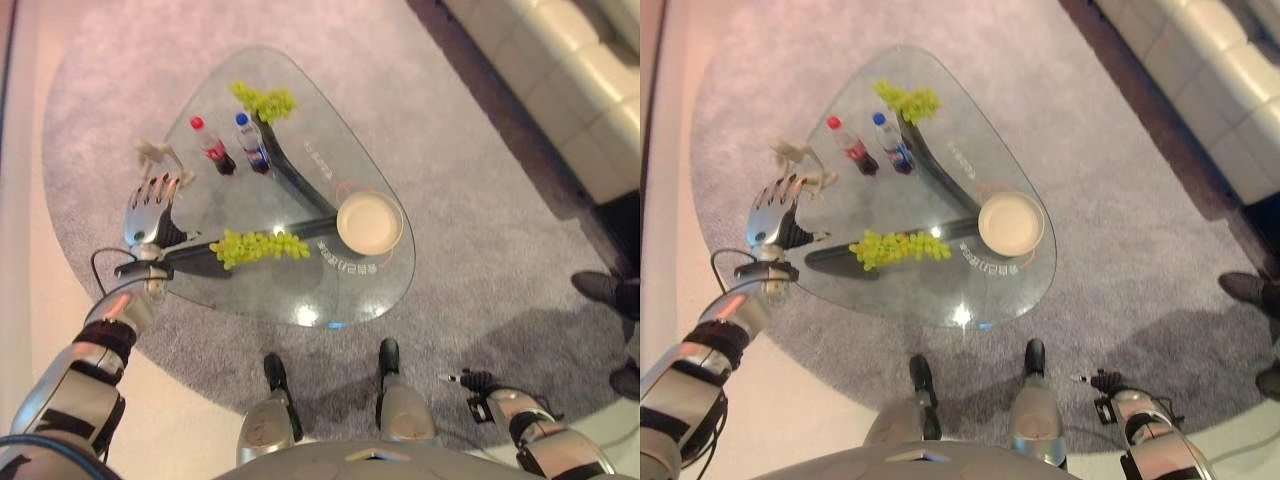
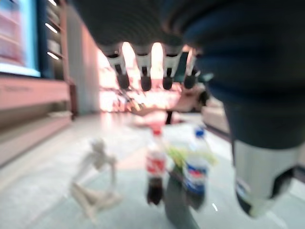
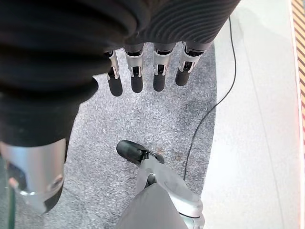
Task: Pick up fruits into the plate
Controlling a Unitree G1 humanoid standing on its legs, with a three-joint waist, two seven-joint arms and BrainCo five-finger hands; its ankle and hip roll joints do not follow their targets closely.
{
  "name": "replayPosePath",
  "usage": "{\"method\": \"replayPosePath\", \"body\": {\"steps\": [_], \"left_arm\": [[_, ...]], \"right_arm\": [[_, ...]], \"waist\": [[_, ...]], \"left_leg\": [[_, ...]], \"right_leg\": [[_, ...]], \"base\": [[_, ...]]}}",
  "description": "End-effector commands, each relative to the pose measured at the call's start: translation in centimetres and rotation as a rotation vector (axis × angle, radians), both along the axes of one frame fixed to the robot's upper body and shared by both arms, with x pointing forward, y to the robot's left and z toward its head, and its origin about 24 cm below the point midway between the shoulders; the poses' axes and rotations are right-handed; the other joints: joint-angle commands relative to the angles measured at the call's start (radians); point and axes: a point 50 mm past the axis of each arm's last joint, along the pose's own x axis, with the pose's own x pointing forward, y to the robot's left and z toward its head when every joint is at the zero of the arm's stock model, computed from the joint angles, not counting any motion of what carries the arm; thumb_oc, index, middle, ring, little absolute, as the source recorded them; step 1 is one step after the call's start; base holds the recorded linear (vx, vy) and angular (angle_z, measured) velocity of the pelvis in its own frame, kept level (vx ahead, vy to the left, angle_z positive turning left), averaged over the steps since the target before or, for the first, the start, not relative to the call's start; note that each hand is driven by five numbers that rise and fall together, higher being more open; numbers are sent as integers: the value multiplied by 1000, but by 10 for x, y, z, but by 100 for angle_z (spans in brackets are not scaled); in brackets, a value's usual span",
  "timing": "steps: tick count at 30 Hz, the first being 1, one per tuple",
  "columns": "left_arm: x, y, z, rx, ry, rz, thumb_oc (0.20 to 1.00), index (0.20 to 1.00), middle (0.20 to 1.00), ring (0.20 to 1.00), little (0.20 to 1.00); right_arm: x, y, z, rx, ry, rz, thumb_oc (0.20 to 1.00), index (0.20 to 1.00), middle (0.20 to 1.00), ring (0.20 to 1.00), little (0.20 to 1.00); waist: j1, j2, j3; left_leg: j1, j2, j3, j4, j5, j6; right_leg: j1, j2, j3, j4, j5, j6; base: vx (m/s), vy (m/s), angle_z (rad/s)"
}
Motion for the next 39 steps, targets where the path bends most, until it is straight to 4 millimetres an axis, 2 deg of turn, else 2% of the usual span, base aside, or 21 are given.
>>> {"method": "replayPosePath", "body": {"steps": [1, 4, 9, 12, 18, 25, 33, 39], "left_arm": [[18, 15, 32, -52, 87, 23, 1000, 1000, 1000, 1000, 1000], [25, 15, 45, -39, 85, 35, 1000, 1000, 1000, 1000, 1000], [36, 21, 84, -111, -2, 67, 1000, 1000, 1000, 1000, 1000], [39, 20, 94, -141, -56, 75, 1000, 1000, 1000, 1000, 1000], [45, 22, 121, -117, -141, 129, 1000, 1000, 1000, 1000, 1000], [45, 25, 131, -118, -230, 175, 1000, 1000, 1000, 1000, 1000], [52, 15, 132, -99, -135, 132, 1000, 1000, 1000, 1000, 1000], [53, 12, 132, -36, -145, 147, 1000, 1000, 1000, 1000, 1000]], "right_arm": [[23, -20, 22, -89, -64, 31, 1000, 1000, 1000, 1000, 1000], [35, -26, 32, -115, -100, 48, 1000, 1000, 1000, 1000, 1000], [48, -35, 47, -125, -171, 21, 1000, 1000, 1000, 1000, 1000], [49, -38, 50, -130, -188, 16, 1000, 1000, 1000, 1000, 1000], [53, -23, 45, -99, -197, 58, 1000, 1000, 1000, 1000, 1000], [57, -19, 47, -103, -225, 77, 1000, 1000, 1000, 1000, 1000], [67, -24, 58, -123, -279, 72, 1000, 1000, 1000, 1000, 1000], [78, -24, 69, -112, -334, 69, 1000, 1000, 1000, 1000, 1000]], "waist": [[-31, -5, 79], [-39, -6, 112], [-44, -30, 164], [-47, -37, 164], [-57, -69, 164], [-77, -69, 164], [-94, -59, 164], [-102, -59, 164]], "left_leg": [[-115, -73, -116, 103, -100, 34], [-164, -81, -114, 152, -106, 37], [-273, -85, -111, 249, -116, 42], [-322, -88, -108, 266, -114, 43], [-426, -89, -101, 299, -116, 44], [-541, -92, -90, 355, -128, 43], [-658, -93, -92, 420, -140, 44], [-695, -90, -93, 439, -143, 43]], "right_leg": [[-84, 57, 74, 155, -119, -32], [-134, 57, 78, 201, -125, -37], [-241, 59, 63, 289, -138, -43], [-292, 57, 58, 301, -133, -42], [-398, 64, 53, 319, -119, -43], [-517, 72, 57, 361, -119, -49], [-635, 86, 71, 417, -124, -57], [-676, 92, 78, 432, -125, -60]], "base": [[-114, 78, -4], [-82, 51, -4], [-87, -28, -1], [-53, -2, 1], [-42, -46, 8], [-10, 19, 0], [-8, 10, -1], [5, 3, -3]]}}
